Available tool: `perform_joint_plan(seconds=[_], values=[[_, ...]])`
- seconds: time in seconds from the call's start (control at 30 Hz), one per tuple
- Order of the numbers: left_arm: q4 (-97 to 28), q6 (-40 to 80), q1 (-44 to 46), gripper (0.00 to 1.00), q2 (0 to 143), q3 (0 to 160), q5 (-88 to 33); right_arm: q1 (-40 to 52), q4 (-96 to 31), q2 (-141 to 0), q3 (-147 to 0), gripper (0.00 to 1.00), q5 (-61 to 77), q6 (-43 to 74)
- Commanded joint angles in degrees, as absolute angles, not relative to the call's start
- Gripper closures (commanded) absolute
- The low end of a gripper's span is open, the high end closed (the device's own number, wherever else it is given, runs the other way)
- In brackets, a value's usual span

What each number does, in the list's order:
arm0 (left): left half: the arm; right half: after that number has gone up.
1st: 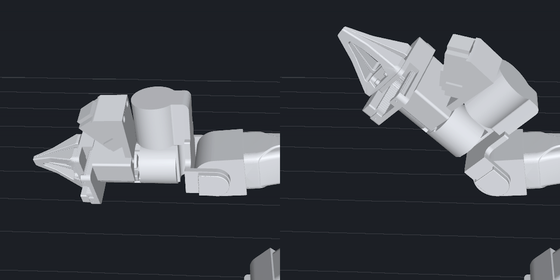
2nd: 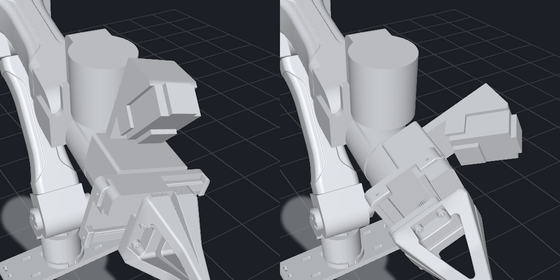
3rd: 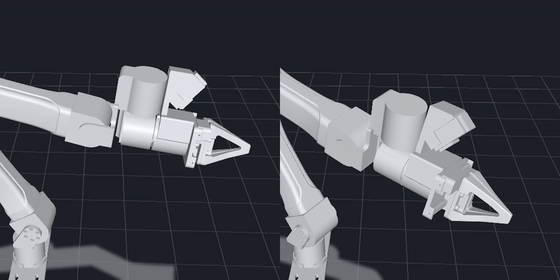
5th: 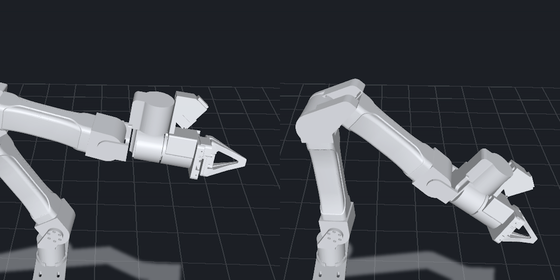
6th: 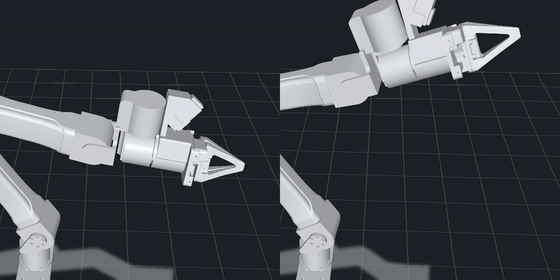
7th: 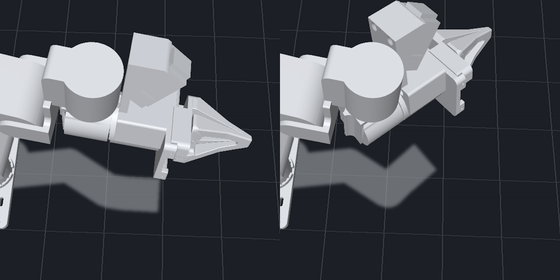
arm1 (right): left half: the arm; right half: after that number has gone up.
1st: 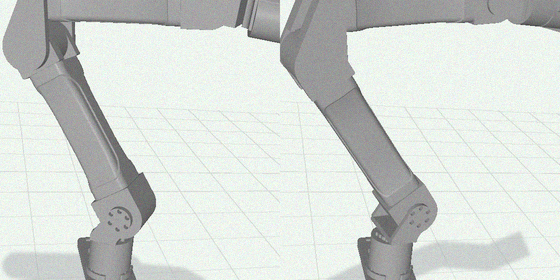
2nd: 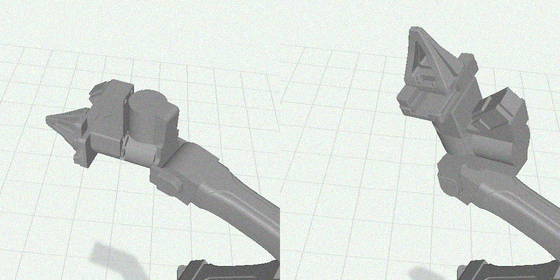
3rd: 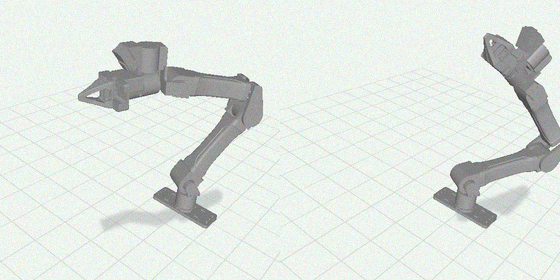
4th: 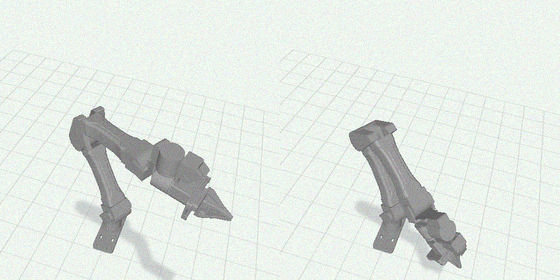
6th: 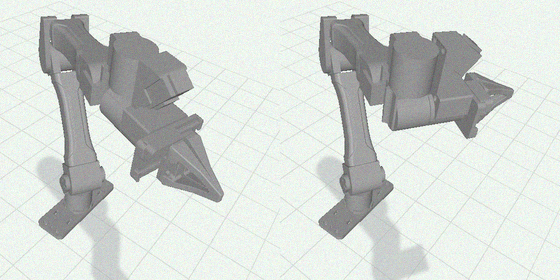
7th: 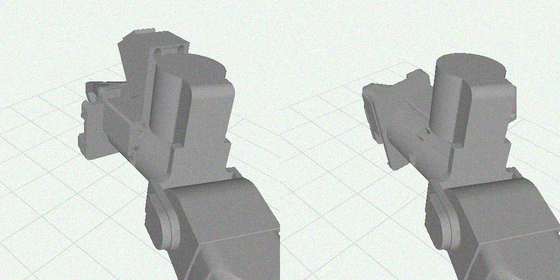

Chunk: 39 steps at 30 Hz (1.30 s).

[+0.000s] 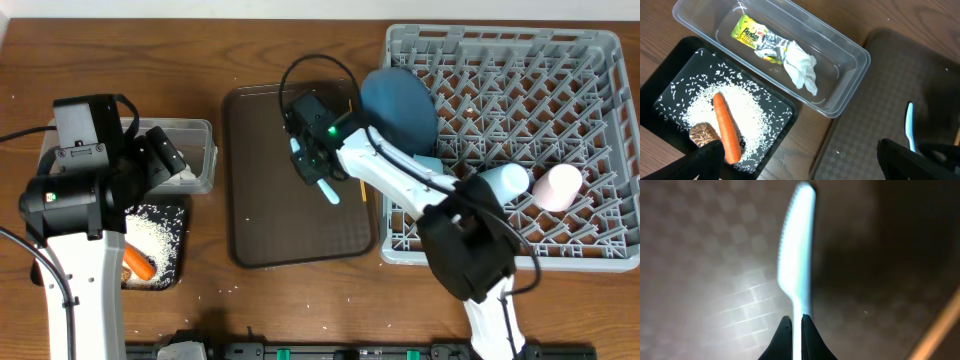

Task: Sort waste into correct bins and load items into the dishwasher rack

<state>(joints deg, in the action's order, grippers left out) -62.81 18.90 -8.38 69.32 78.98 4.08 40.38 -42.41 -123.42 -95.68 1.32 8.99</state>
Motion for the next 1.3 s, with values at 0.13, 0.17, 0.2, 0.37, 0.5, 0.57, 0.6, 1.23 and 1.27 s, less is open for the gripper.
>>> perform_joint_plan(seconds=[0.13,0.17,0.2,0.37,0.5,0.57,0.6,1.23,1.27], values=[[-63.0,18.7,-8.6,0.02,69.3,79.1,4.6,40.9,-42.4,-115.3,-96.4,0.99,0.6,9.3],[-63.0,18.7,-8.6,0.02,69.3,79.1,4.6,40.9,-42.4,-115.0,-96.4,0.99,0.6,9.3],[-63.0,18.8,-8.6,0.02,69.3,79.1,4.6,40.9,-42.5,-115.0,-96.4,0.99,0.7,9.0],[-63.0,18.7,-8.6,0.02,69.3,79.1,4.6,40.9,-46.1,-117.8,-96.2,0.82,0.7,8.0],[-63.0,18.7,-8.6,0.02,69.3,79.1,4.6,41.0,-50.1,-120.9,-96.2,0.61,1.0,8.1],[-63.0,18.7,-8.6,0.02,69.3,79.1,4.6,40.9,-50.9,-122.1,-96.2,0.6,1.0,8.0],[-63.0,18.7,-8.6,0.02,69.3,79.1,4.6,40.9,-51.0,-122.8,-96.2,0.61,1.0,8.0],[-63.0,18.7,-8.6,0.02,69.3,79.1,4.6,40.8,-56.1,-128.0,-96.1,0.68,4.1,2.5],[-63.0,18.7,-8.6,0.02,69.3,79.1,4.6,40.8,-56.1,-128.0,-96.1,0.69,4.1,2.5]])
